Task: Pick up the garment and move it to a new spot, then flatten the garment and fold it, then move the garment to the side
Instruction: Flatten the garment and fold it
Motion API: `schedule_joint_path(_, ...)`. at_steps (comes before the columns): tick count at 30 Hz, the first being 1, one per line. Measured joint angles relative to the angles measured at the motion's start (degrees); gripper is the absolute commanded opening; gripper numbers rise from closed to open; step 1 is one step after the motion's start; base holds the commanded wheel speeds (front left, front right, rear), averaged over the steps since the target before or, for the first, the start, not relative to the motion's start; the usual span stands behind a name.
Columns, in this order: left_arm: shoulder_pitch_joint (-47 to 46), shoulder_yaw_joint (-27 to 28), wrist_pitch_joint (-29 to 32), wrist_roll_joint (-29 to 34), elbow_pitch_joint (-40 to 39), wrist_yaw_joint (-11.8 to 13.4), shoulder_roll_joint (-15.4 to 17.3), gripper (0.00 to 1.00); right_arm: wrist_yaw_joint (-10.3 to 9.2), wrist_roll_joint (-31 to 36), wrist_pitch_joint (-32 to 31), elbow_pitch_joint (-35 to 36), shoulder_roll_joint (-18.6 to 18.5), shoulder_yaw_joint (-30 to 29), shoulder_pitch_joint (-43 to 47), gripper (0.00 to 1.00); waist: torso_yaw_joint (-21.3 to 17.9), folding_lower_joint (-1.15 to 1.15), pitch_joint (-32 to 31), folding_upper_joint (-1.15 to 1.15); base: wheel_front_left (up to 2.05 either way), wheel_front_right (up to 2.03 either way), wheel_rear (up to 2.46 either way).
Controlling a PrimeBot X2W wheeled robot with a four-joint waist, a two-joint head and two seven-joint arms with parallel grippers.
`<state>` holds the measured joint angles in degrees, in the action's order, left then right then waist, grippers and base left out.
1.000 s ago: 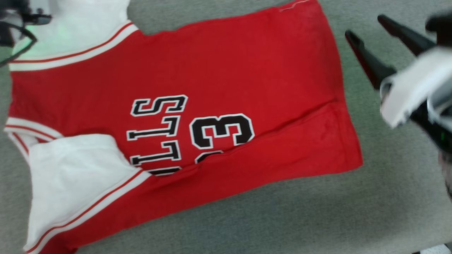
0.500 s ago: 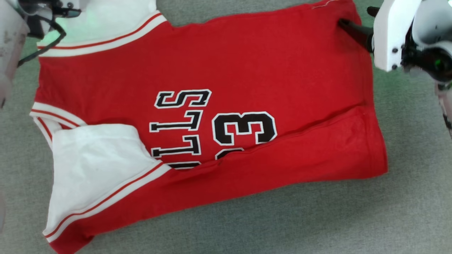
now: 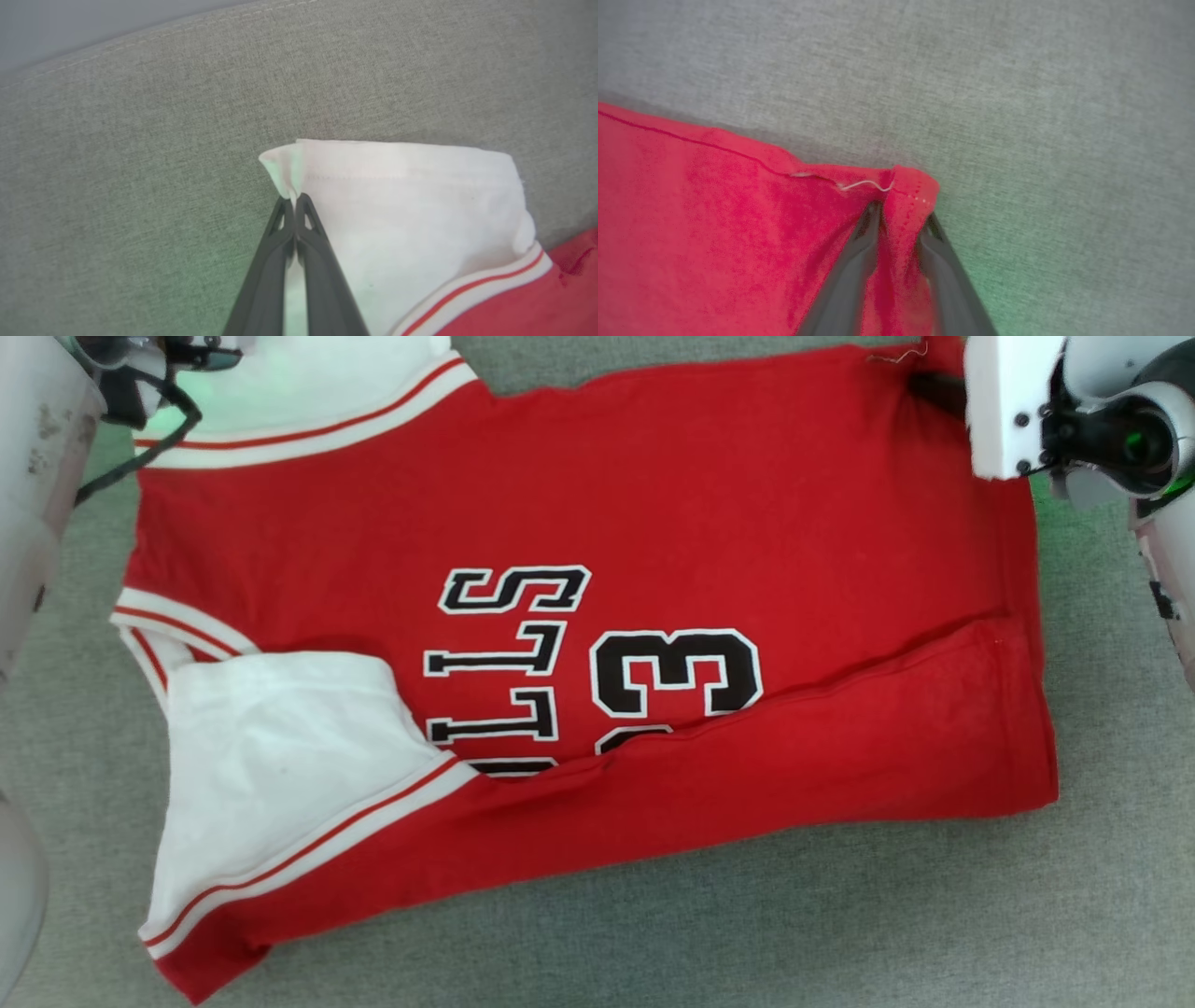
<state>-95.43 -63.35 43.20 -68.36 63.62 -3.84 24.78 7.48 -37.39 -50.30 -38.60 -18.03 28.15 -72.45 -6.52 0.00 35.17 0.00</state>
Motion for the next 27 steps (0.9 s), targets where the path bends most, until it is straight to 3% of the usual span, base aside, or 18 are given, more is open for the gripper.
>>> schedule_joint_path(7, 0.0, 1.6, -3.1, -1.5, 1.2, -1.0, -0.7, 0.00, 0.04, -1.8, 1.9, -1.6, -1.2, 2.1, -0.1, 0.00, 0.8, 0.00, -1.8, 0.00, 0.00, 0.00, 0.00)
schedule_joint_path(12, 0.1, 2.7, -4.6, -2.6, 1.4, -2.0, -0.8, 0.00, 0.04, -2.6, 6.7, -0.1, -3.7, 3.5, 0.5, 0.00, 1.8, 0.00, -3.8, 0.00, 0.00, 0.00, 0.00)
schedule_joint_path(19, 1.9, 3.3, -5.1, -4.3, -0.8, -3.3, 0.4, 0.00, 0.03, -5.6, 11.0, 4.3, -8.6, 7.4, 4.0, 0.00, 3.8, 0.00, -7.5, 0.00, 0.00, 0.00, 0.00)
schedule_joint_path(27, 7.4, 3.3, -4.9, -6.3, -8.7, -3.5, 3.0, 0.00, 0.03, -9.4, 13.4, 10.5, -15.1, 11.2, 10.3, 0.00, 6.6, 0.00, -12.6, 0.00, 0.00, 0.00, 0.00)
